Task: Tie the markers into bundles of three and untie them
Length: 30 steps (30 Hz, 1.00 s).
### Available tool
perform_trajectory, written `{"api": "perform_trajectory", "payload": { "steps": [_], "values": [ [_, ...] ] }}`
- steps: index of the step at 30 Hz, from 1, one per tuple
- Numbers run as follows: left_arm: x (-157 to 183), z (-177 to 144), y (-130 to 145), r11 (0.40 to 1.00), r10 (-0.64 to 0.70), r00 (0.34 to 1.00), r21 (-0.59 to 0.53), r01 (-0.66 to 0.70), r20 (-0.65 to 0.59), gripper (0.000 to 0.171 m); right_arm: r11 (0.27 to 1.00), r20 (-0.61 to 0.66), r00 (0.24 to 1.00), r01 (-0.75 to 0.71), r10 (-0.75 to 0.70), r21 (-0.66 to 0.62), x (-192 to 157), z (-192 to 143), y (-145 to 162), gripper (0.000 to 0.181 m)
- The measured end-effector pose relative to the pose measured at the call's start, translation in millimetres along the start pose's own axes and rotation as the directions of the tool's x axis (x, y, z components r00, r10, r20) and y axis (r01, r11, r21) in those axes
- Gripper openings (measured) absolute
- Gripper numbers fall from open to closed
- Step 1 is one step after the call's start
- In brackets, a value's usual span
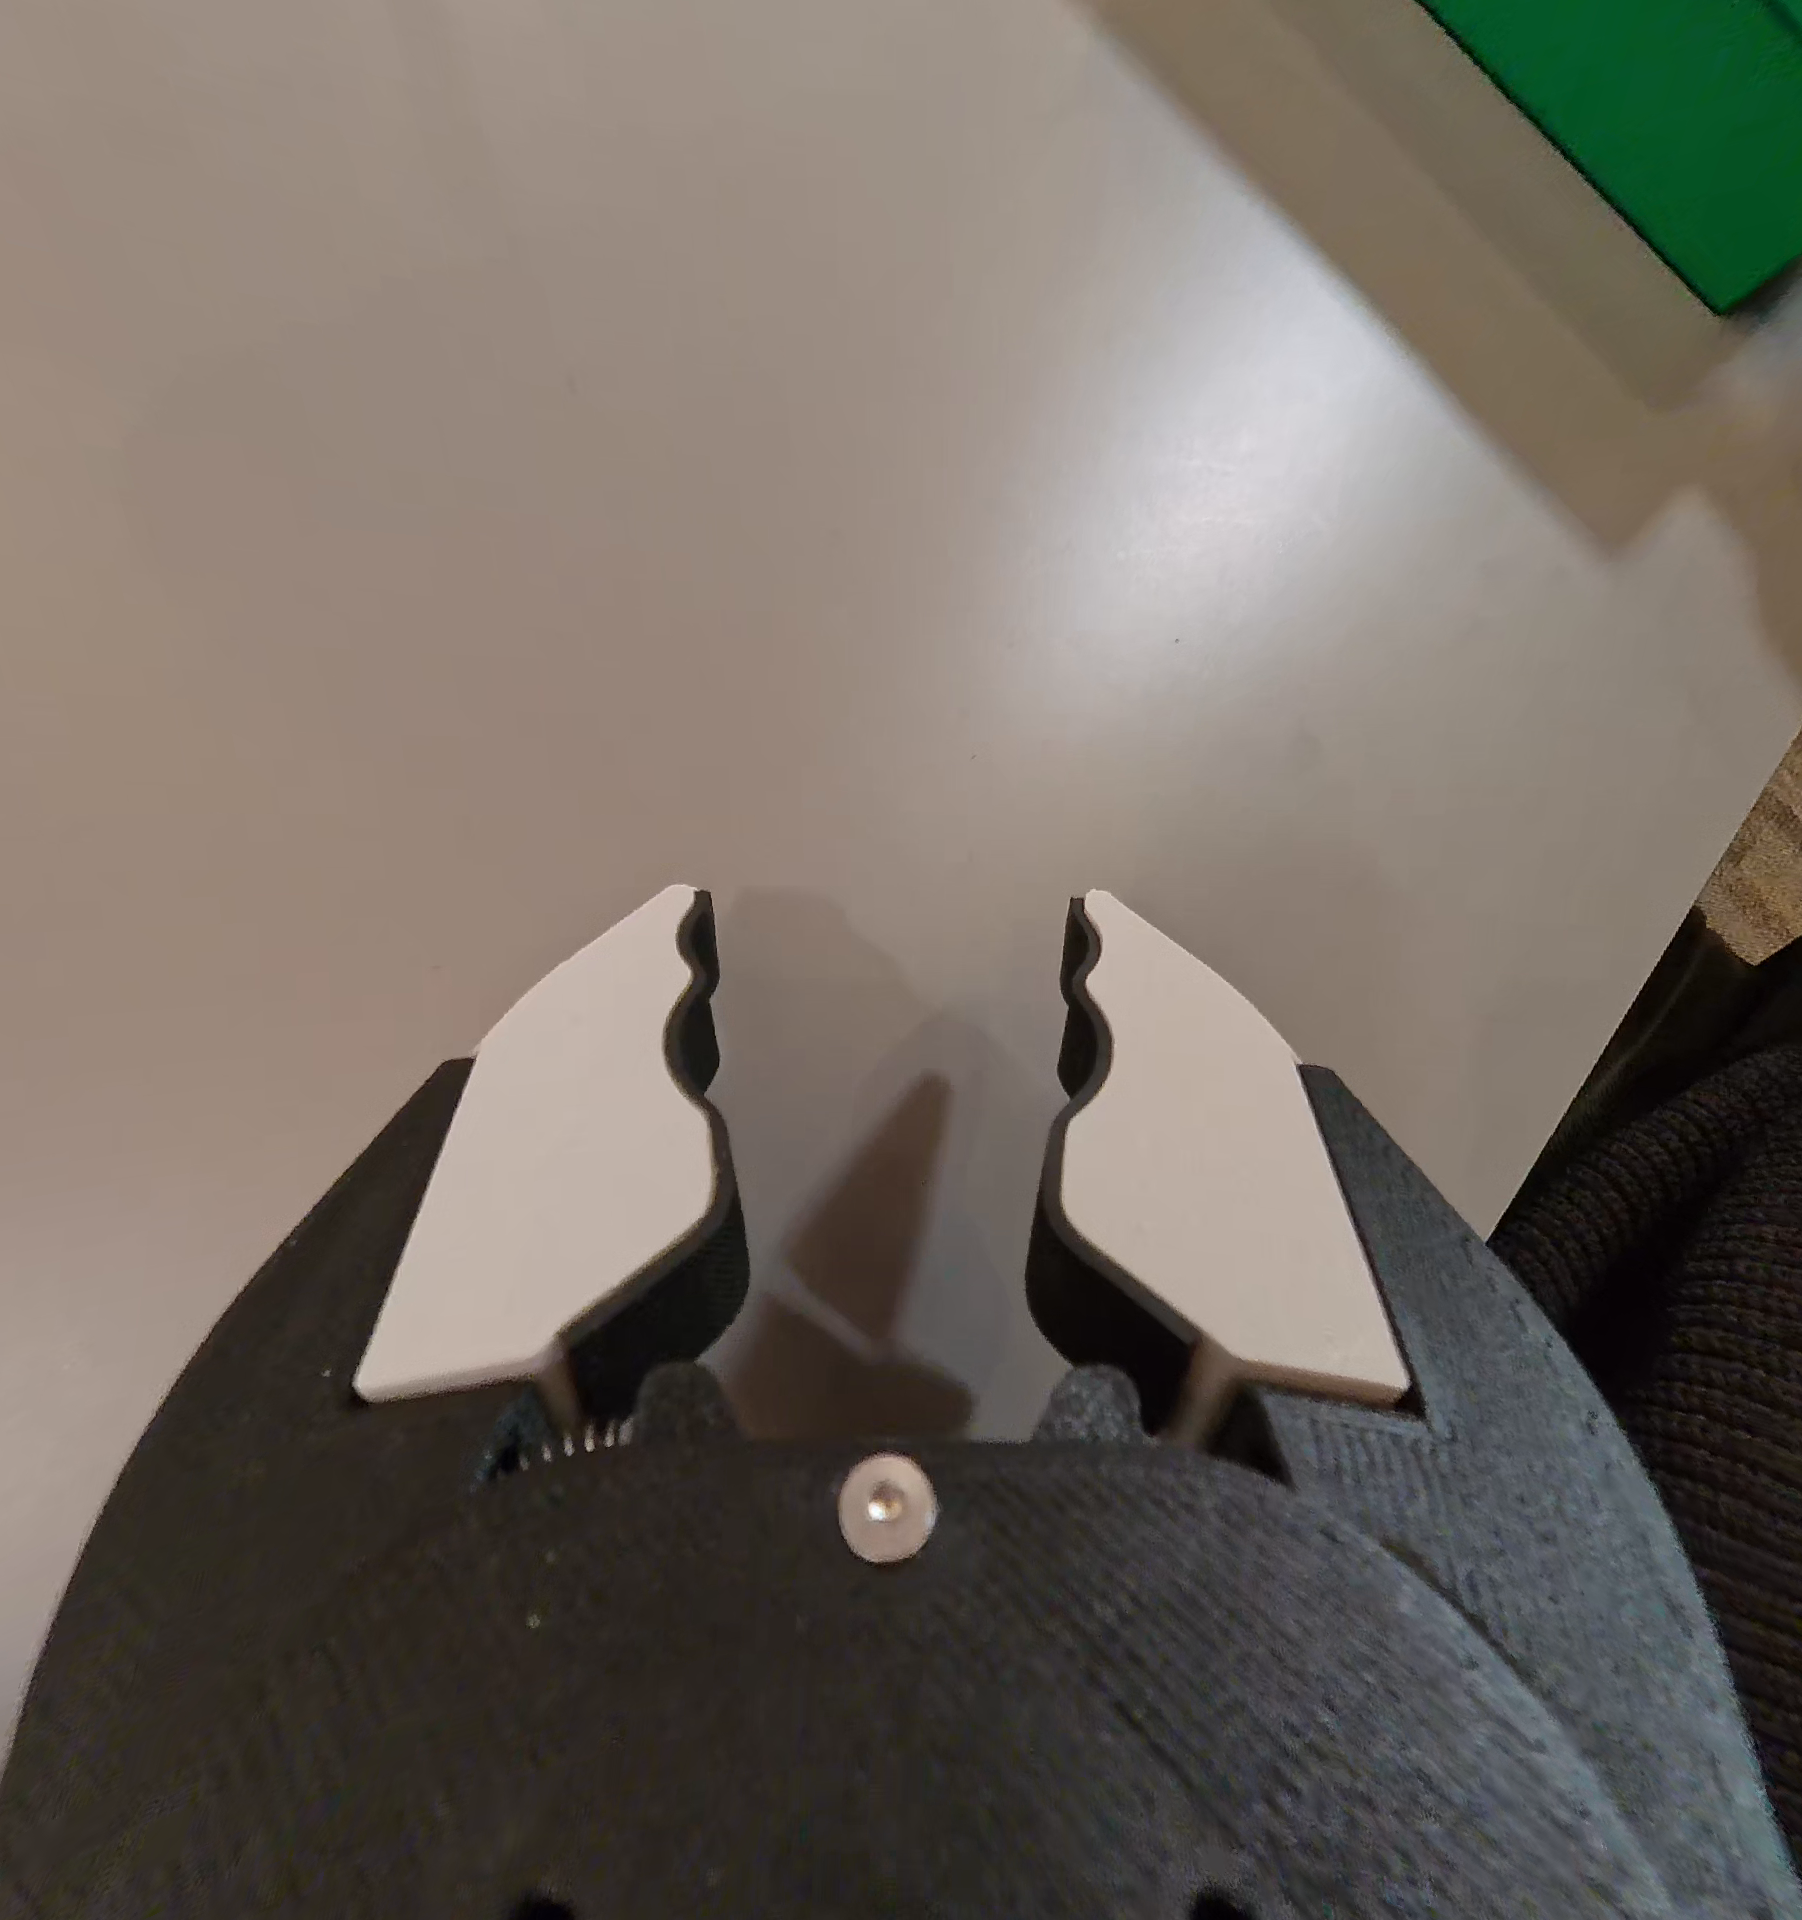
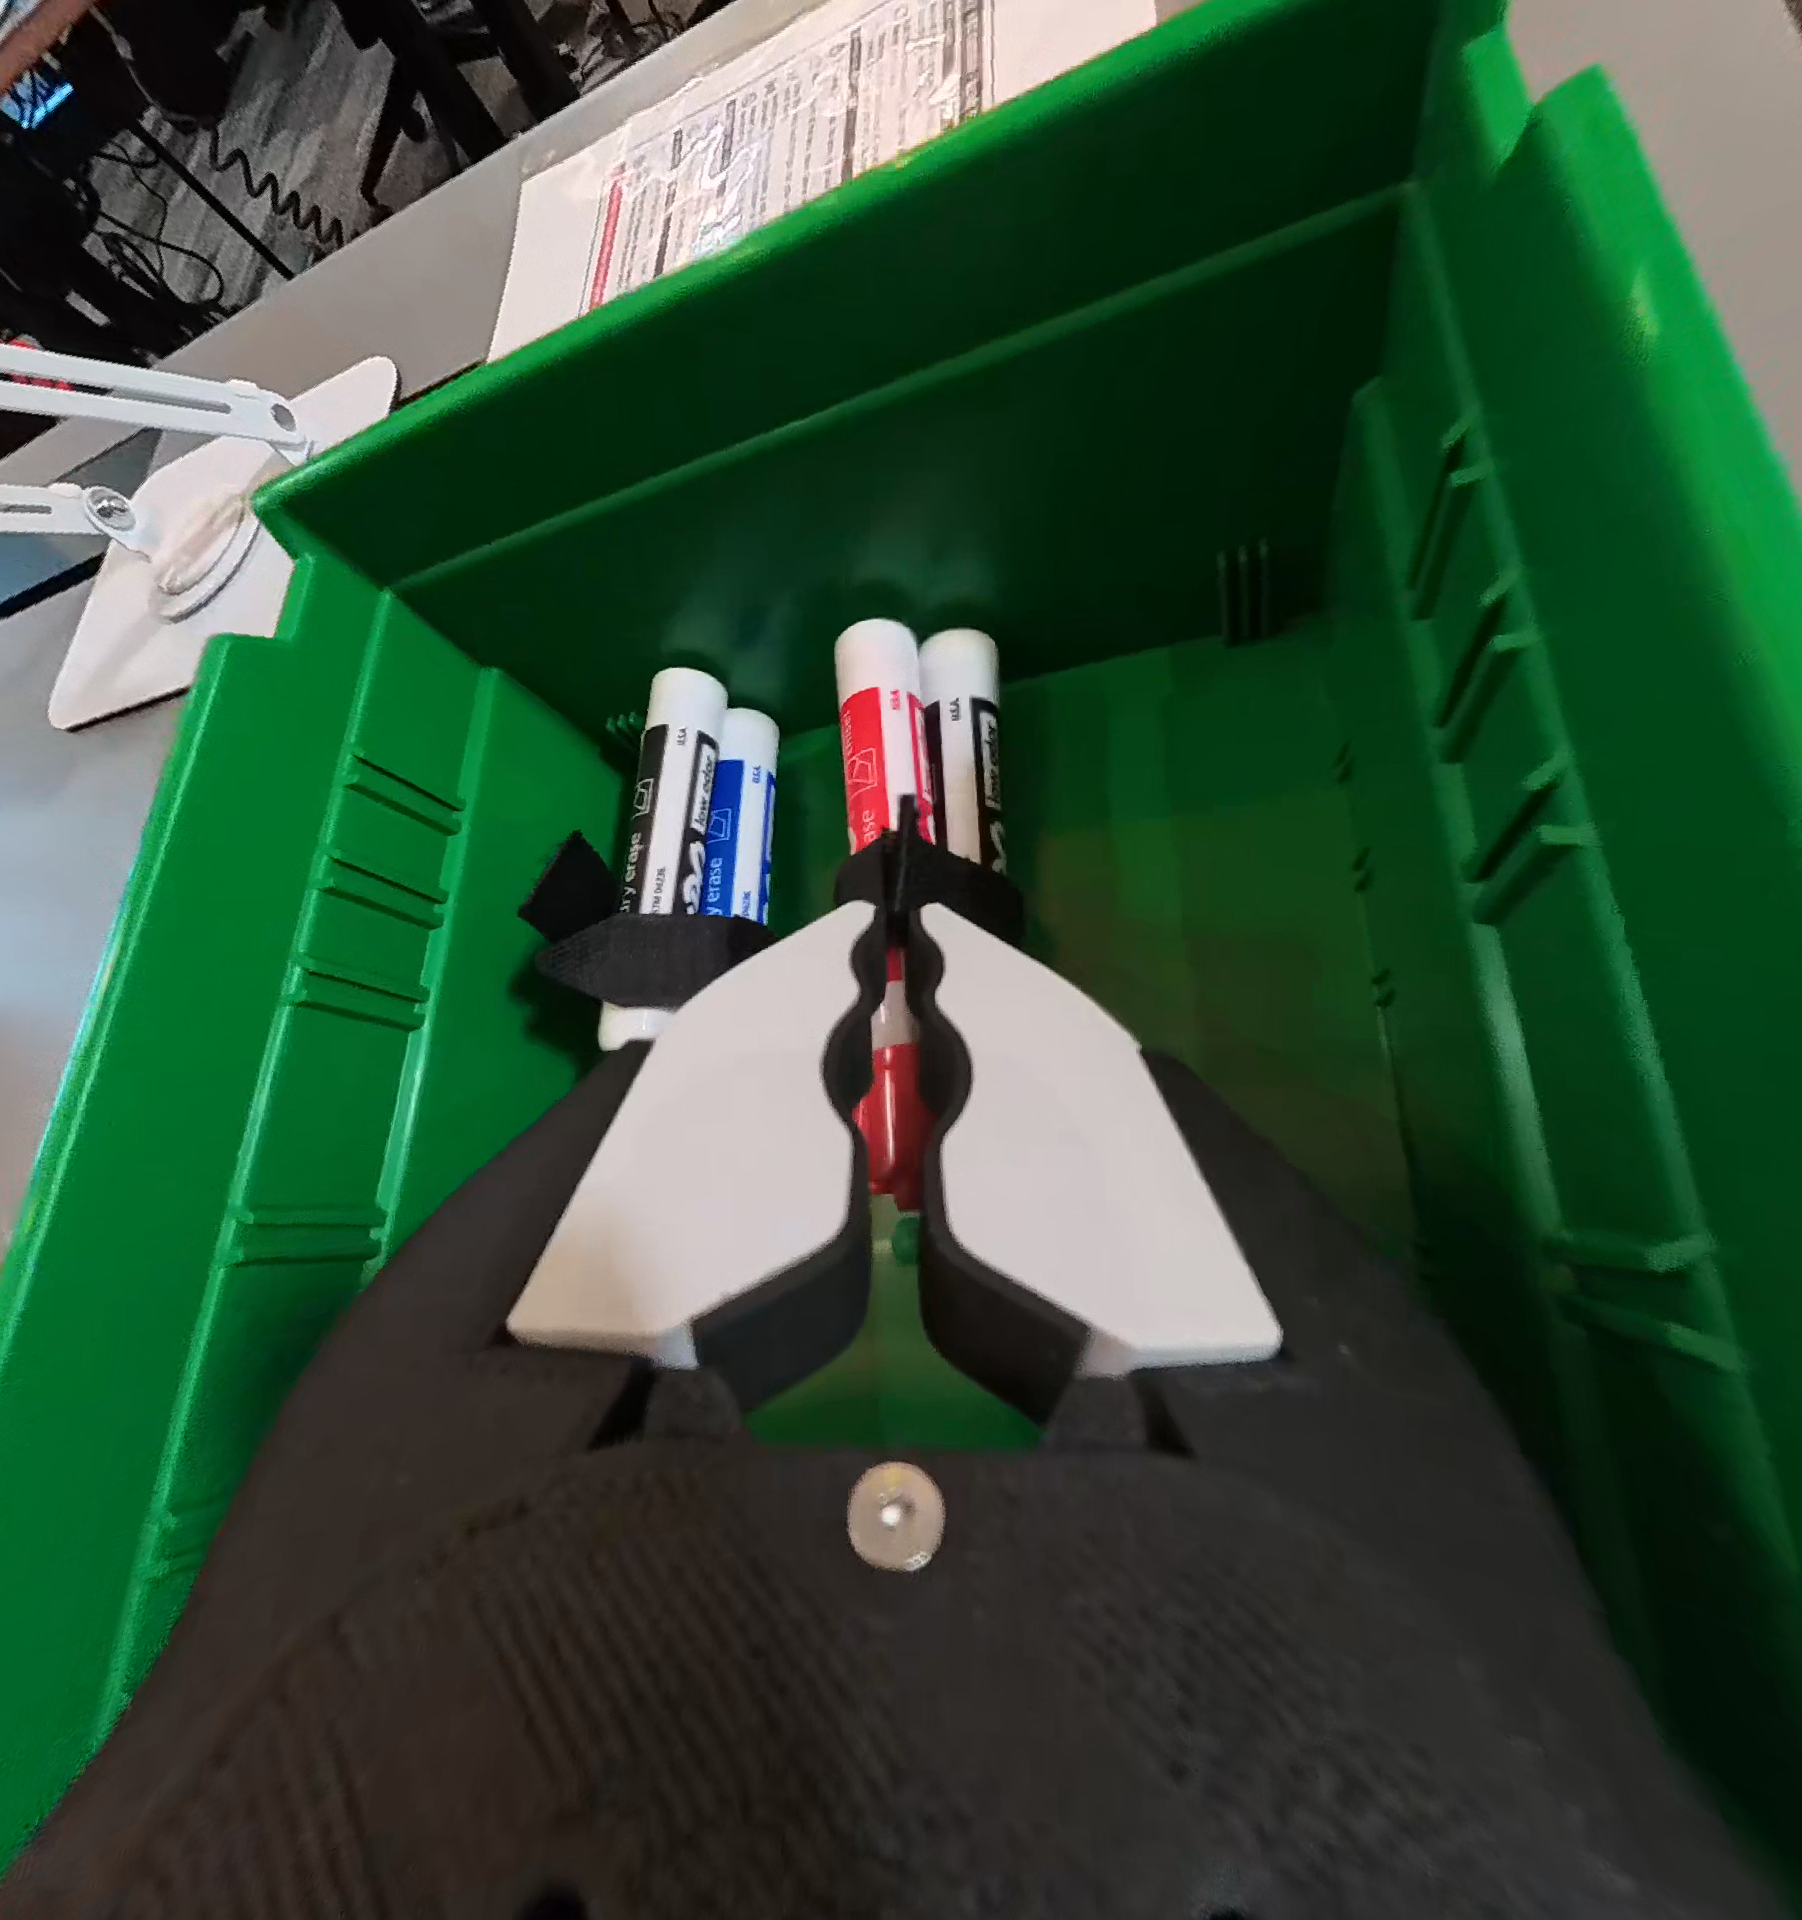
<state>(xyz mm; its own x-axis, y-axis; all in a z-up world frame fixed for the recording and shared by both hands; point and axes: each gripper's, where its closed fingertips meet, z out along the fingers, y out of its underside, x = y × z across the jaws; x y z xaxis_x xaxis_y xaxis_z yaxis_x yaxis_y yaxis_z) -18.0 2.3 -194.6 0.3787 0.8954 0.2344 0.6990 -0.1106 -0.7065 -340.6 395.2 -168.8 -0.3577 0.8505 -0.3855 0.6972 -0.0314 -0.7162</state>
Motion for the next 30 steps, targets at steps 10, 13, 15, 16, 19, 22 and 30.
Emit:
{"api": "perform_trajectory", "payload": {
  "steps": [10, 13, 15, 16, 19, 22, 30],
  "values": [
    [1.1, 1.3, 3.5, 1.000, 0.005, 1.000, -0.019, -0.005, -0.002, 0.066, 0.996, 0.009, 0.999, -0.051, 0.051, 0.067, -3.0, -7.3, -14.7, 0.030],
    [0.9, 1.4, 4.4, 1.000, 0.005, 1.000, -0.023, -0.005, -0.001, 0.066, 0.998, -0.043, 0.999, -0.017, 0.019, 0.058, 3.3, -7.3, -14.2, 0.030],
    [0.6, 1.3, 5.5, 1.000, 0.003, 1.000, -0.026, -0.003, 0.000, 0.066, 0.999, -0.052, 0.999, -0.009, 0.011, 0.047, 4.4, -3.9, -11.9, 0.030],
    [0.4, 1.3, 5.9, 1.000, 0.002, 1.000, -0.028, -0.002, 0.001, 0.066, 0.999, -0.044, 0.999, -0.008, 0.010, 0.044, 3.2, -1.6, -10.9, 0.030],
    [-0.3, 1.1, 7.3, 0.999, -0.001, 1.000, -0.032, 0.001, 0.004, 0.066, 0.999, -0.046, 0.999, 0.019, -0.017, 0.037, 2.2, 3.8, -9.1, 0.024],
    [-1.1, 0.5, 9.3, 0.999, -0.003, 1.000, -0.037, 0.003, 0.009, 0.066, 0.997, -0.091, 0.993, 0.073, -0.072, 0.019, 5.8, 6.1, -8.4, 0.019],
    [-3.0, -1.4, 13.0, 0.999, -0.012, 1.000, -0.044, 0.013, 0.018, 0.066, 0.998, -0.043, 0.998, 0.052, -0.051, 0.021, -0.9, 12.8, -7.5, 0.010]
  ]
}}
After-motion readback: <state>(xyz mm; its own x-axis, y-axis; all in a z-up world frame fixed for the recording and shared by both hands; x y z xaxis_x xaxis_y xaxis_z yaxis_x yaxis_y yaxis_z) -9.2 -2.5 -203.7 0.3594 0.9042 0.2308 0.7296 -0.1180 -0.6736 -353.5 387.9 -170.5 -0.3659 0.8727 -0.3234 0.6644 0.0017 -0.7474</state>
